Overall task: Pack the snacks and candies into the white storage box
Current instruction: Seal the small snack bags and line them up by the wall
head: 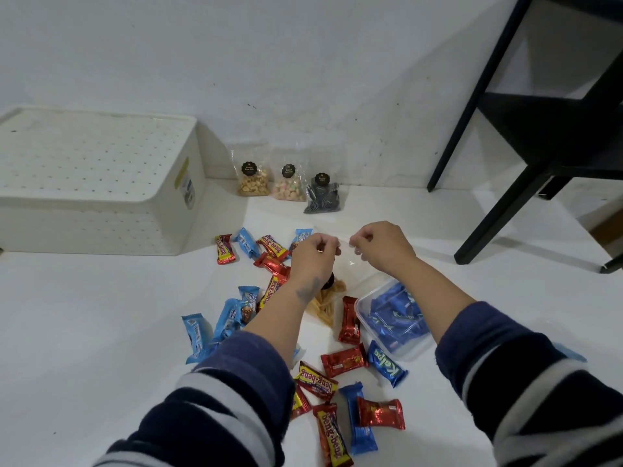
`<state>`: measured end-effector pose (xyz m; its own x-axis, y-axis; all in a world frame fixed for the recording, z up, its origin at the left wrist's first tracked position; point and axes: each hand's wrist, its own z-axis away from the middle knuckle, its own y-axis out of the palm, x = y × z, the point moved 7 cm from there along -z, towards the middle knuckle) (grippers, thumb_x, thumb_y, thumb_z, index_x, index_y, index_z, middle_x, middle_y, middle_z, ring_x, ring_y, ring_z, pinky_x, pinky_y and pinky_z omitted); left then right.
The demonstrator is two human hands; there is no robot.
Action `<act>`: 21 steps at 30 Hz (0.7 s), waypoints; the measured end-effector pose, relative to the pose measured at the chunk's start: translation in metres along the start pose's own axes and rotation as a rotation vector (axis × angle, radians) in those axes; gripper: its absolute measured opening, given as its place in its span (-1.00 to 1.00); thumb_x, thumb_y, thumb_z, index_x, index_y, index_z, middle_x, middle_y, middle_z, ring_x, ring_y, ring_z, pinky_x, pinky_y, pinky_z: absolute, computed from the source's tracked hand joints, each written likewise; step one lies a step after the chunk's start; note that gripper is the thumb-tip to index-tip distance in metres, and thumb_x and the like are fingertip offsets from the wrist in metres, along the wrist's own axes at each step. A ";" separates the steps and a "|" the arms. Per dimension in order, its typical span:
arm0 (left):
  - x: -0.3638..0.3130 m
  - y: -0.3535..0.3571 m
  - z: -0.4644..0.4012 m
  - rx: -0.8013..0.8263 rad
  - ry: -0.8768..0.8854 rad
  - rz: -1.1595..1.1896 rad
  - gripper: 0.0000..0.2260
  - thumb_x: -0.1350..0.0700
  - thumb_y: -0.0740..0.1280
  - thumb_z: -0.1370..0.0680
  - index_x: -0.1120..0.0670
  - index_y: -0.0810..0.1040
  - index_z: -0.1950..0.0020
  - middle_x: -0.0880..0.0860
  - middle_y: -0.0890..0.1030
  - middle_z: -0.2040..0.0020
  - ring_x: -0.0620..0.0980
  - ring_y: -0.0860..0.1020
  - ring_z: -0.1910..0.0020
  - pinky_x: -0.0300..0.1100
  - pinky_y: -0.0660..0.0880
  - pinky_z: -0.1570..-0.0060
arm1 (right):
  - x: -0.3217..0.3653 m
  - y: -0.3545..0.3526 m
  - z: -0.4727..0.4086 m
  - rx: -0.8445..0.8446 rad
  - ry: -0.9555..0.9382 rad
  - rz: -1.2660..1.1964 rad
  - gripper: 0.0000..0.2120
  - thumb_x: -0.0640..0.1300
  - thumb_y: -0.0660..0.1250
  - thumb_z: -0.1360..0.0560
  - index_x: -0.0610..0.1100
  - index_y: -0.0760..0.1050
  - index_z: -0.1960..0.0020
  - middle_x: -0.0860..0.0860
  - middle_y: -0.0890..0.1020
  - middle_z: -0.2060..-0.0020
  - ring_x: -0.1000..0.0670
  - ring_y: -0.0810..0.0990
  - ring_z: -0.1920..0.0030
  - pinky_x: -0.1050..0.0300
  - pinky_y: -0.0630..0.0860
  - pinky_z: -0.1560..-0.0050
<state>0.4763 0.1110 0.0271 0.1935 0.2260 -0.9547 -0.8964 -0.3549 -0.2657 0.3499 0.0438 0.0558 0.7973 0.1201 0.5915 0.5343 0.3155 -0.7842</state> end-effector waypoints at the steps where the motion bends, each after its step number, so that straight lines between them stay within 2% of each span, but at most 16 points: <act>1: 0.001 0.000 -0.001 -0.007 0.000 -0.005 -0.81 0.08 0.22 -0.60 0.04 0.51 0.19 -0.09 0.57 0.21 -0.06 0.51 0.19 -0.22 0.44 0.10 | 0.002 0.001 -0.001 -0.013 -0.003 0.025 -0.80 -0.07 0.28 -0.51 0.06 0.54 0.28 0.06 0.66 0.21 -0.04 0.65 0.11 0.00 0.60 0.00; 3: 0.003 -0.002 0.000 -0.025 0.020 -0.040 -0.87 0.07 0.23 -0.60 0.06 0.51 0.11 -0.09 0.55 0.15 -0.06 0.50 0.13 -0.25 0.41 0.13 | 0.007 0.002 -0.002 -0.024 -0.038 0.062 -0.81 -0.10 0.25 -0.52 0.05 0.55 0.22 0.05 0.66 0.15 -0.05 0.63 0.09 -0.03 0.59 -0.01; 5: 0.009 -0.009 0.000 -0.074 0.126 -0.227 -0.86 0.02 0.29 -0.56 0.05 0.49 -0.06 -0.04 0.51 -0.03 -0.01 0.48 -0.06 -0.22 0.40 0.01 | 0.010 0.002 -0.003 -0.013 -0.056 0.061 -0.80 -0.12 0.22 -0.53 0.06 0.53 0.21 0.03 0.66 0.12 -0.07 0.62 0.09 -0.05 0.59 -0.01; 8: 0.034 -0.013 0.005 -0.026 0.155 -0.617 -0.41 -0.12 0.44 -0.43 -0.05 0.30 -0.39 0.06 0.28 -0.34 0.09 0.28 -0.32 -0.03 0.37 -0.24 | 0.006 0.000 -0.008 0.008 -0.032 -0.020 -0.77 -0.11 0.21 -0.54 0.10 0.49 0.26 0.01 0.65 0.14 -0.12 0.64 0.08 -0.14 0.61 0.00; 9: 0.045 -0.010 0.006 0.039 0.119 -0.662 -0.28 -0.12 0.48 -0.39 -0.10 0.21 -0.45 0.07 0.21 -0.40 0.12 0.25 -0.36 0.03 0.37 -0.27 | 0.004 0.000 -0.009 0.017 -0.019 -0.061 -0.79 -0.11 0.21 -0.54 0.07 0.51 0.22 -0.02 0.65 0.13 -0.14 0.64 0.09 -0.14 0.63 0.03; 11: 0.064 -0.002 0.010 0.146 0.079 -0.686 -0.12 -0.08 0.52 -0.35 -0.17 0.06 -0.51 0.06 0.17 -0.45 0.15 0.29 -0.38 0.06 0.41 -0.27 | 0.001 0.004 -0.007 0.038 -0.013 -0.148 -0.90 -0.07 0.22 -0.56 -0.01 0.51 0.01 -0.09 0.63 0.08 -0.14 0.60 0.15 -0.11 0.61 0.08; 13: 0.073 0.003 0.011 0.183 0.056 -0.677 -0.10 -0.06 0.52 -0.36 -0.19 0.00 -0.53 0.06 0.24 -0.44 0.13 0.37 -0.34 0.04 0.45 -0.22 | -0.001 0.009 -0.004 0.046 -0.059 -0.167 -0.80 -0.08 0.29 -0.54 -0.01 0.41 -0.16 -0.10 0.55 0.03 -0.07 0.52 0.11 -0.03 0.54 0.04; 16: 0.078 0.002 0.008 0.157 0.042 -0.650 -0.16 -0.04 0.48 -0.41 -0.20 0.02 -0.52 0.05 0.30 -0.39 0.11 0.43 -0.28 0.01 0.47 -0.20 | -0.011 0.014 -0.002 -0.014 -0.105 -0.122 -0.72 -0.23 0.33 -0.49 0.03 0.41 -0.13 -0.09 0.50 -0.14 -0.06 0.52 -0.05 0.17 0.39 -0.03; 18: 0.075 0.001 0.006 0.120 0.062 -0.640 -0.19 -0.07 0.47 -0.42 -0.18 0.04 -0.52 0.05 0.30 -0.37 0.11 0.44 -0.26 0.02 0.48 -0.17 | -0.022 0.022 -0.003 -0.003 -0.058 -0.142 -0.71 -0.26 0.33 -0.48 0.04 0.49 -0.13 -0.06 0.47 -0.17 -0.07 0.53 -0.08 0.25 0.42 0.02; 19: 0.073 0.001 0.005 0.097 0.074 -0.634 -0.19 -0.09 0.46 -0.42 -0.17 0.04 -0.52 0.05 0.30 -0.37 0.11 0.44 -0.26 0.02 0.49 -0.16 | -0.026 0.028 -0.003 0.022 -0.025 -0.193 -0.68 -0.26 0.34 -0.49 0.05 0.51 -0.17 -0.03 0.47 -0.14 -0.06 0.53 -0.07 0.26 0.47 0.02; 21: 0.066 0.004 -0.002 0.056 0.097 -0.618 -0.21 -0.11 0.44 -0.43 -0.15 0.06 -0.52 0.05 0.29 -0.39 0.10 0.42 -0.30 0.01 0.49 -0.15 | -0.028 0.036 -0.008 0.051 0.006 -0.324 -0.59 -0.28 0.35 -0.48 0.06 0.51 -0.25 0.10 0.47 -0.05 -0.07 0.53 -0.16 0.05 0.55 -0.14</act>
<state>0.4863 0.1226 -0.0368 0.7157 0.2897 -0.6355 -0.6263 -0.1362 -0.7676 0.3486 0.0446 0.0094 0.5898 0.0006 0.8075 0.7457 0.3833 -0.5450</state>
